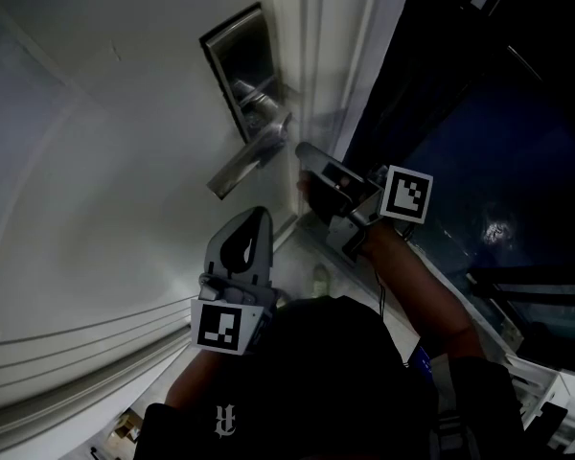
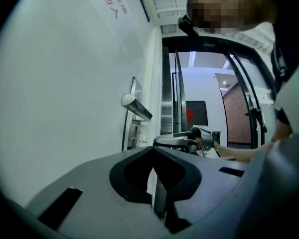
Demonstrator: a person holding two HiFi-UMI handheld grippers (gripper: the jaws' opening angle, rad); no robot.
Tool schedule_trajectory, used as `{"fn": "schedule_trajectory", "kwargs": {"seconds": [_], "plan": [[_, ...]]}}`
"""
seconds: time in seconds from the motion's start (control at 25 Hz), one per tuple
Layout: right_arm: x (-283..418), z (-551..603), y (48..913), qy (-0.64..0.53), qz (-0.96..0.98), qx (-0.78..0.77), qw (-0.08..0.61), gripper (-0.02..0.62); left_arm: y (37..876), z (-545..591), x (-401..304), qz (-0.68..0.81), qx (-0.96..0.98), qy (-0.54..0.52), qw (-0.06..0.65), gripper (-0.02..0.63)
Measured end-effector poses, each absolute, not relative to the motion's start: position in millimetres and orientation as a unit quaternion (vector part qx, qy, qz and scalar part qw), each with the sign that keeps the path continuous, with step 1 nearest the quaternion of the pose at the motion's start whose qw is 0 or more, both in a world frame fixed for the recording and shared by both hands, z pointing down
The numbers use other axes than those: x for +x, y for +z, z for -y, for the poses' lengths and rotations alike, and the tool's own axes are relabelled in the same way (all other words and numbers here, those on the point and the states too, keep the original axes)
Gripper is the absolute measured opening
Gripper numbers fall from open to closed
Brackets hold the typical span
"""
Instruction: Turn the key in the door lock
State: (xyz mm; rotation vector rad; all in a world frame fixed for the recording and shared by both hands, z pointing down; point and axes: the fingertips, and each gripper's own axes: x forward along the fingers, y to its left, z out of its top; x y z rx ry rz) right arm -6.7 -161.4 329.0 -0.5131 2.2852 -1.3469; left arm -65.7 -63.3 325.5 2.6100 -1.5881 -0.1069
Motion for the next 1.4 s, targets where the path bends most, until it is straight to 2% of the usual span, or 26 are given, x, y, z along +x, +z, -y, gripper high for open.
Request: {"fn": "schedule_trajectory", "kwargs": {"seconds": [0.36, 0.8, 1.08, 1.4], "plan": [[-22, 136, 309, -0.134, -0.957, -0.257, 0.018, 0.023, 323, 63, -66, 0.518, 0.854, -0.034, 0.038, 0.006], [-33, 129, 305, 0.048, -0.957, -0.278, -0.061, 0.023, 323, 64, -69, 0.521, 0.852, -0.033, 0.038, 0.006], [-35, 130, 307, 0.109, -0.946, -0.290, -0.093, 0.023, 324, 66, -68, 0.521, 0.852, -0.032, 0.039, 0.006], [-41, 136, 317, 0.369, -0.851, -0.311, -0.207, 0.025, 325, 67, -68, 0.524, 0.850, -0.030, 0.040, 0.006]]}}
